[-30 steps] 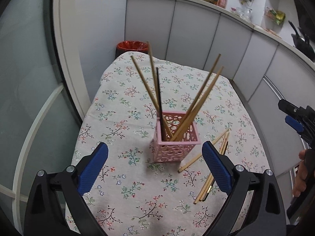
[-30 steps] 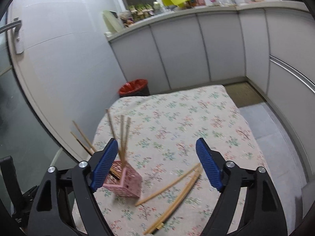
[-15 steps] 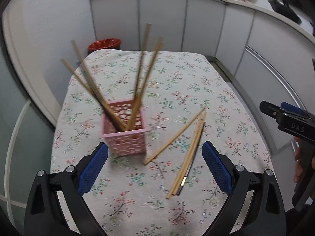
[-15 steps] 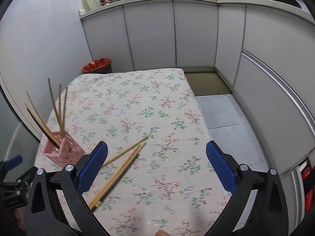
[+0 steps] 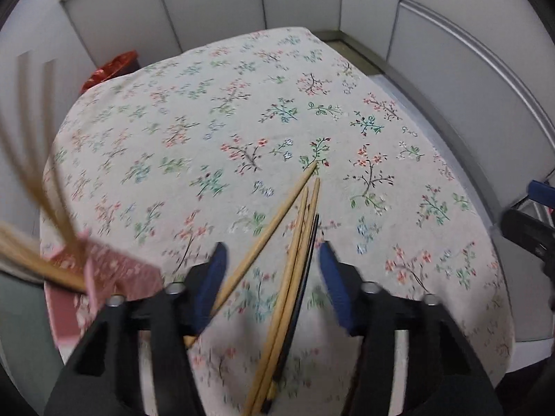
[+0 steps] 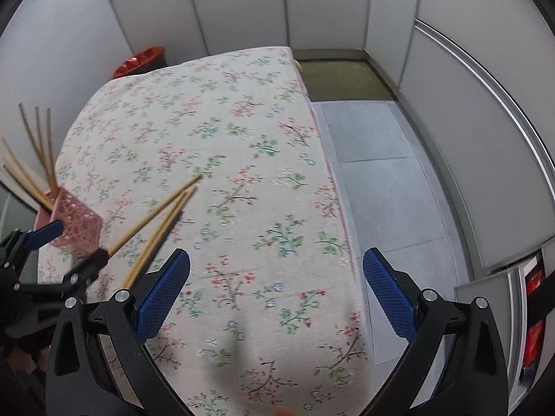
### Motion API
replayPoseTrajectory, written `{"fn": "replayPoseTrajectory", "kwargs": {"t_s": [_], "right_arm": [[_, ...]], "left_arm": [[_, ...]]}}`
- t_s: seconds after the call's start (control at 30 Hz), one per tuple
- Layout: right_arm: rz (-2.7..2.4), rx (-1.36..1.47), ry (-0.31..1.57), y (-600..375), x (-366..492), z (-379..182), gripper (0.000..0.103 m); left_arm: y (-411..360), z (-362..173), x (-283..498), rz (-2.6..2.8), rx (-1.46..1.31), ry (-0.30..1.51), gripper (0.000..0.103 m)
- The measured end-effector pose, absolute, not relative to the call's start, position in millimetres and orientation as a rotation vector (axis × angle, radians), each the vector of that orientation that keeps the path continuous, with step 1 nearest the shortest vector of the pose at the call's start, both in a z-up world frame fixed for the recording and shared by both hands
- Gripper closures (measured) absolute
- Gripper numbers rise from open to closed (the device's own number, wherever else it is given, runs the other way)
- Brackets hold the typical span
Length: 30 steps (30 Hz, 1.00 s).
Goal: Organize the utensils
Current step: 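Grasp a wooden chopstick on the table with the left tool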
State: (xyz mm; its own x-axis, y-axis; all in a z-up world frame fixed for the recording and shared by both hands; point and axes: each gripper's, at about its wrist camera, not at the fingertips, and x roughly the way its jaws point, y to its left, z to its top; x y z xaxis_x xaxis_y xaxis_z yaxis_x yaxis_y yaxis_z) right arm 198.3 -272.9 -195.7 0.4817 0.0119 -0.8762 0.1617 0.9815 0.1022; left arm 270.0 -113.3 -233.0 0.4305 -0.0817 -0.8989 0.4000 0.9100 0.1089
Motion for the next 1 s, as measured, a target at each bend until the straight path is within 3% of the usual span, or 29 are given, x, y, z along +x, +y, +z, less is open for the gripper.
{"fn": "replayPoseTrajectory", "kwargs": {"t_s": [0.2, 0.47, 0.7, 1.0], "right_arm": [[-0.058, 0.211, 1.077, -284.7, 200.4, -197.1, 0.007], [-0.039, 0.232, 1.087, -296.6, 203.5, -199.3, 0.007], [-0.044, 0.281, 1.094, -299.8, 202.9, -198.8, 0.007], [-0.014, 0.310, 1.108, -288.1, 200.8, -198.1, 0.007]], "left_arm": [[-127.1, -265.9, 315.2, -0.315, 0.349, 1.187, 0.081], [-138.3, -287.0, 340.5, -0.332, 0.322, 1.243, 0.082], [-130.6, -286.9, 338.9, -0.304, 0.242, 1.220, 0.095], [-104.7, -239.6, 285.1, -0.308, 0.218, 1.117, 0.097]]}}
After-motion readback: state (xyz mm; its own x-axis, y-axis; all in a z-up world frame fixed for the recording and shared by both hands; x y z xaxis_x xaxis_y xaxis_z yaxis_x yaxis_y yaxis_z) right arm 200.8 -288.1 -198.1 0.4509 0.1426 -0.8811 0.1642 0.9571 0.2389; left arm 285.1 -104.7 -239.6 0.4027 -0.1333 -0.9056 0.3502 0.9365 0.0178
